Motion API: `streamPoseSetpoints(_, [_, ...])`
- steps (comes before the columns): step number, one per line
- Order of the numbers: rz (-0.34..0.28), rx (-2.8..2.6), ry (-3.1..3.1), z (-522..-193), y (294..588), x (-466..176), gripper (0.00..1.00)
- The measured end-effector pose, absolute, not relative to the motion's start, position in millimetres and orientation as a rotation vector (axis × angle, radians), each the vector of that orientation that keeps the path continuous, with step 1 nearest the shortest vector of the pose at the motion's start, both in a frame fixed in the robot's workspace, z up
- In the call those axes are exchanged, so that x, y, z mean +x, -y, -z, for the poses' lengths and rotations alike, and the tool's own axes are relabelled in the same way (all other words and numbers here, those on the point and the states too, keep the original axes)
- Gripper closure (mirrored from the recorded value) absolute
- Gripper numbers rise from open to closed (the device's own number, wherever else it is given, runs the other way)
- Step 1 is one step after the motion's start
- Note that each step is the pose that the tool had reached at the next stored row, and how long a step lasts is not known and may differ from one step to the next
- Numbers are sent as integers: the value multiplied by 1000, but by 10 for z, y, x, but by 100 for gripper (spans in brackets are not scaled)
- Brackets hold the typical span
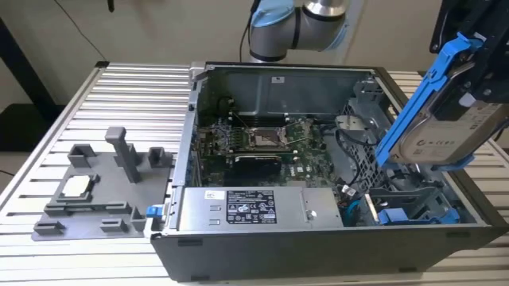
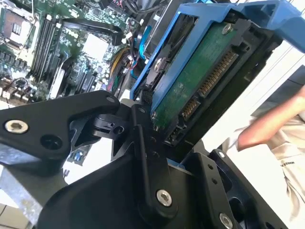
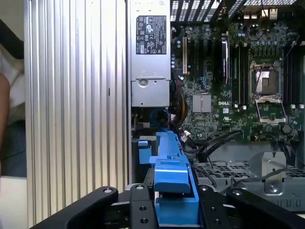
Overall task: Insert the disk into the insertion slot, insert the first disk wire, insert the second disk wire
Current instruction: 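Insert the disk into the insertion slot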
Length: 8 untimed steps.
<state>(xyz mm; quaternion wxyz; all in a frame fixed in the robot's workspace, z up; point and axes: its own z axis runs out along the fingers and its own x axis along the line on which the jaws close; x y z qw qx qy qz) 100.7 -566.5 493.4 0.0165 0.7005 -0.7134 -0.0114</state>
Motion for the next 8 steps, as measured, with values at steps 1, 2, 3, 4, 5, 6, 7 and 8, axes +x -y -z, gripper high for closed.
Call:
streamPoseSetpoints(1, [35,2178,2218,-4925,5666,1007,67])
streamPoseSetpoints(2, [35,2178,2218,-4915,5666,1007,67])
streamPoseSetpoints(3, [35,2178,2218,-4906,5666,1009,67])
streamPoseSetpoints(4, [35,2178,2218,-4895,5666,1011,67])
streamPoseSetpoints(5, [35,2178,2218,-4884,5667,1014,67])
streamPoseSetpoints(6, [35,2178,2218,-4873,5667,1017,67])
streamPoseSetpoints(7, [35,2178,2218,-4861,5668,1021,67])
streamPoseSetpoints(8, [36,2178,2218,-4848,5671,1029,67])
